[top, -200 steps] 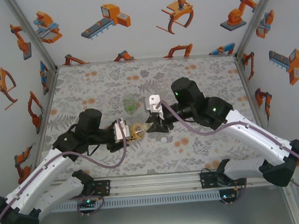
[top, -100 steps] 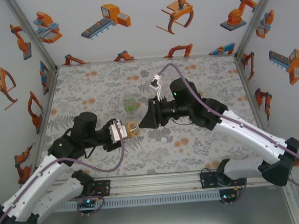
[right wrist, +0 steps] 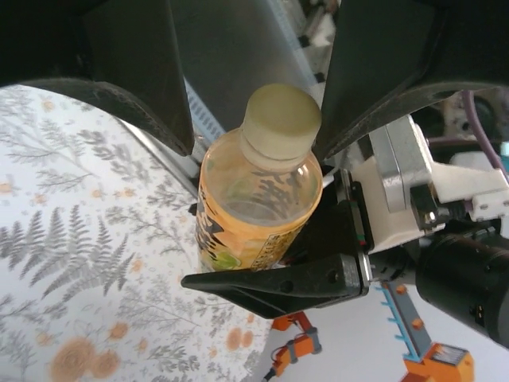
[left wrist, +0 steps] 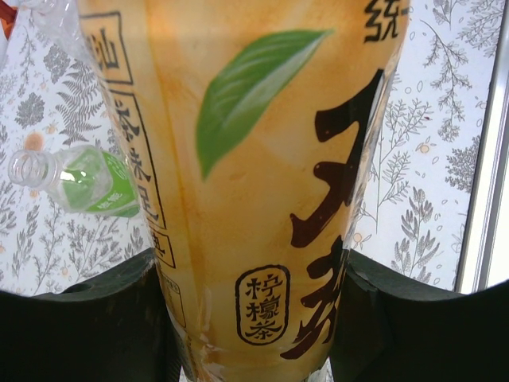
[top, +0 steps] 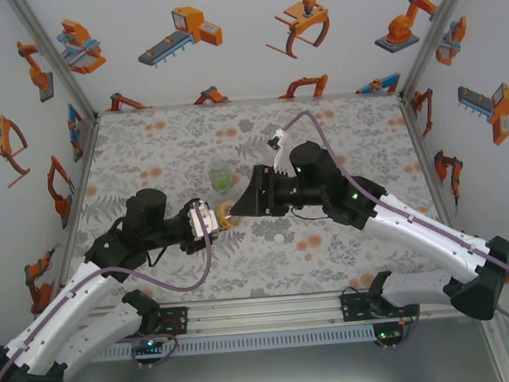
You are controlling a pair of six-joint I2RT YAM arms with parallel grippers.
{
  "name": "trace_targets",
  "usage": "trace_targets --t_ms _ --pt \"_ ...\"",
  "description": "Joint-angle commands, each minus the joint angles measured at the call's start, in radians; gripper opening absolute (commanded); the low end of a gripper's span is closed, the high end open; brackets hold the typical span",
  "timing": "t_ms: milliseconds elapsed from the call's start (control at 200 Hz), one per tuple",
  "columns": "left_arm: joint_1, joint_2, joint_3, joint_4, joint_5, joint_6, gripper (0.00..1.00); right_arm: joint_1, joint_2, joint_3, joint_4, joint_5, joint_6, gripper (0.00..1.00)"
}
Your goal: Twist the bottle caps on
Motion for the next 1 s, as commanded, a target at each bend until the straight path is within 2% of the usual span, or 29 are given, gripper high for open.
trace_targets --t_ms 0,170,375,521,646,821,996 --pt "-0.003 0.005 0.014 0.024 0.035 -0.016 0.00 0.005 -0.034 0.093 -0.074 0.040 -0.203 0.61" --pt "-0.003 0.006 0.013 0.019 0.035 -0.010 0.00 0.004 -0.059 0.127 -0.116 0.002 -0.514 0.62" --pt "-0.005 0.036 0.020 0.019 0.088 -0.011 0.00 0.004 -0.073 0.106 -0.142 -0.252 -1.046 0.56" --pt "-0.006 0.048 0.021 0.007 0.136 0.002 0.00 0.008 -0.052 0.148 -0.205 -0.266 -1.311 0.54" --pt "-0.007 0.062 0.030 -0.017 0.175 0.018 0.00 0.014 -0.039 0.187 -0.276 -0.332 -1.527 0.54" --pt "-0.006 0.061 0.030 -0.029 0.239 0.037 0.00 0.014 -0.028 0.176 -0.290 -0.338 -1.715 0.56" --pt "-0.008 0.058 0.033 -0.037 0.243 0.040 0.00 0.014 0.003 0.197 -0.326 -0.355 -1.753 0.55"
